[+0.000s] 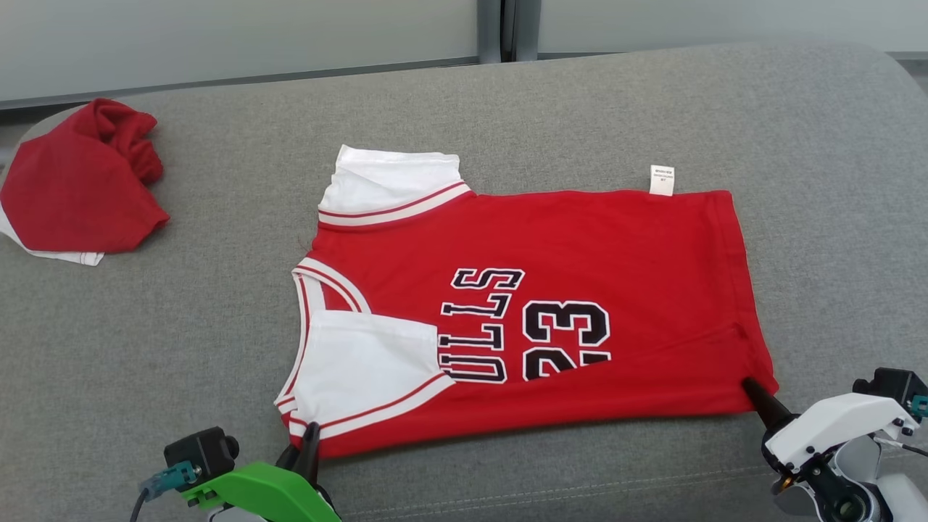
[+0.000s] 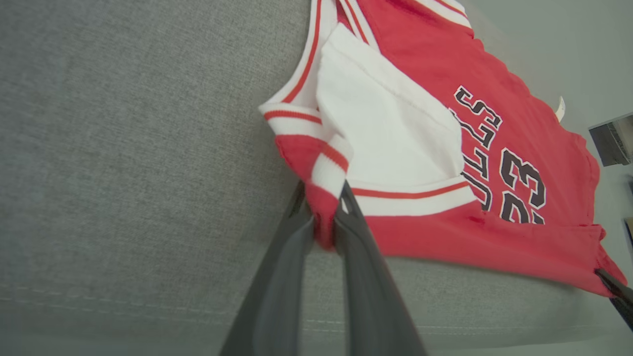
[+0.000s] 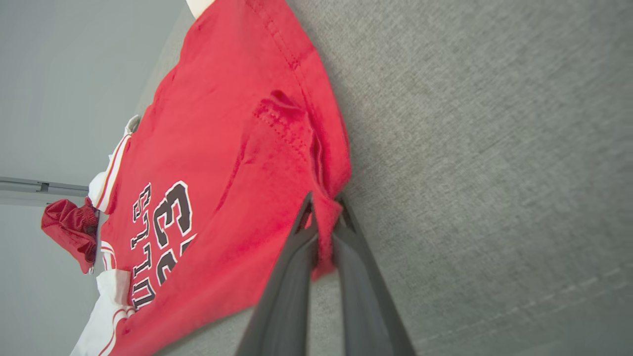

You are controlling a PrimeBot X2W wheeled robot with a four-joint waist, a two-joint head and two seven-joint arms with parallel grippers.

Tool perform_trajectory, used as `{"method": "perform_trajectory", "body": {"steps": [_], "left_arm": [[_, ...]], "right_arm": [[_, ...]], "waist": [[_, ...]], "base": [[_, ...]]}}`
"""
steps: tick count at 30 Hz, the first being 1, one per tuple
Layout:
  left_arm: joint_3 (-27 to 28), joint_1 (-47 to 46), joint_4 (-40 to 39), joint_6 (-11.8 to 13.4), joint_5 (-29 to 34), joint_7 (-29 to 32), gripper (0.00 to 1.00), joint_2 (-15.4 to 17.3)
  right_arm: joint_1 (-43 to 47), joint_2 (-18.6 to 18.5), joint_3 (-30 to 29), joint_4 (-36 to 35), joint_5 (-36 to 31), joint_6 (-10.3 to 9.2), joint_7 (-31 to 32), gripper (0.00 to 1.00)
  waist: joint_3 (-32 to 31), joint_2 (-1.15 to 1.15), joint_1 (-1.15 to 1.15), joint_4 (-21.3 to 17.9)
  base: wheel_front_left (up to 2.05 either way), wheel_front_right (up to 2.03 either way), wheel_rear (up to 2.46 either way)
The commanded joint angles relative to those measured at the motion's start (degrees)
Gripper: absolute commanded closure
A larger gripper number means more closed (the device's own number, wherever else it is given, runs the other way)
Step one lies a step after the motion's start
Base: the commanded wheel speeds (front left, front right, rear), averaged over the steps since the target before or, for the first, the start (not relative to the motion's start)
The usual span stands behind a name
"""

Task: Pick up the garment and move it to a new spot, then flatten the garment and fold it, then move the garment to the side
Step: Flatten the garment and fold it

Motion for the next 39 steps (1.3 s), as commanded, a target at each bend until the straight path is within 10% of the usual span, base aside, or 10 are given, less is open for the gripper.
{"method": "perform_trajectory", "body": {"steps": [1, 2, 3, 4, 5, 21, 31, 39], "left_arm": [[0.0, 0.0, 1.0, 0.5, 0.5, 0.1, 1.00, 0.1], [-0.1, -0.4, 1.5, 0.6, 0.8, 0.1, 0.78, 0.1], [-0.5, -0.9, 2.0, 0.6, 1.2, 0.2, 0.57, 0.4], [-0.6, -1.3, 2.4, 0.6, 1.4, 0.2, 0.09, 0.6], [-0.9, -1.6, 2.7, 0.6, 1.6, 0.5, 0.00, 0.8], [-4.3, -17.2, -0.1, -4.5, 7.8, 12.9, 0.00, 12.4], [-6.0, -37.7, 6.0, -11.6, 7.0, 27.6, 0.00, 14.2], [-6.8, -49.7, 14.0, -12.4, 8.6, 35.2, 0.00, 14.3]], "right_arm": [[0.2, 0.1, -0.9, 0.5, -1.5, -0.06, 0.1, 1.00], [-0.1, 0.3, -1.2, 1.0, -2.2, -0.07, 0.2, 0.95], [-0.3, 0.5, -1.5, 1.4, -2.8, -0.07, 0.3, 0.61], [-0.5, 0.6, -1.8, 1.7, -3.5, -0.07, 0.4, 0.08], [-0.7, 0.6, -2.0, 1.9, -4.1, -0.03, 0.5, 0.00], [-2.9, -4.3, -4.4, -9.7, -15.0, -0.03, 9.0, 0.00], [-13.4, -4.1, 0.5, -15.5, -19.4, -0.03, 17.1, 0.00], [-21.9, -2.7, 6.5, -15.3, -19.3, -0.03, 18.5, 0.00]], "waist": [[-0.1, 0.00, 0.00, -0.1], [-0.3, 0.00, 0.00, -0.1], [-0.4, 0.00, 0.00, -0.2], [-0.6, 0.00, 0.00, -0.2], [-0.7, 0.00, 0.00, -0.2], [-1.5, 0.00, 0.00, -3.2], [4.8, 0.00, 0.00, -7.2], [11.3, 0.00, 0.00, -10.8]], "base": [[0.00, 0.00, 0.00], [0.00, 0.00, 0.00], [0.00, 0.00, 0.00], [0.00, 0.00, 0.00], [0.00, 0.00, 0.00], [0.00, 0.00, 0.00], [0.00, 0.00, 0.00], [0.00, 0.00, 0.00]]}}
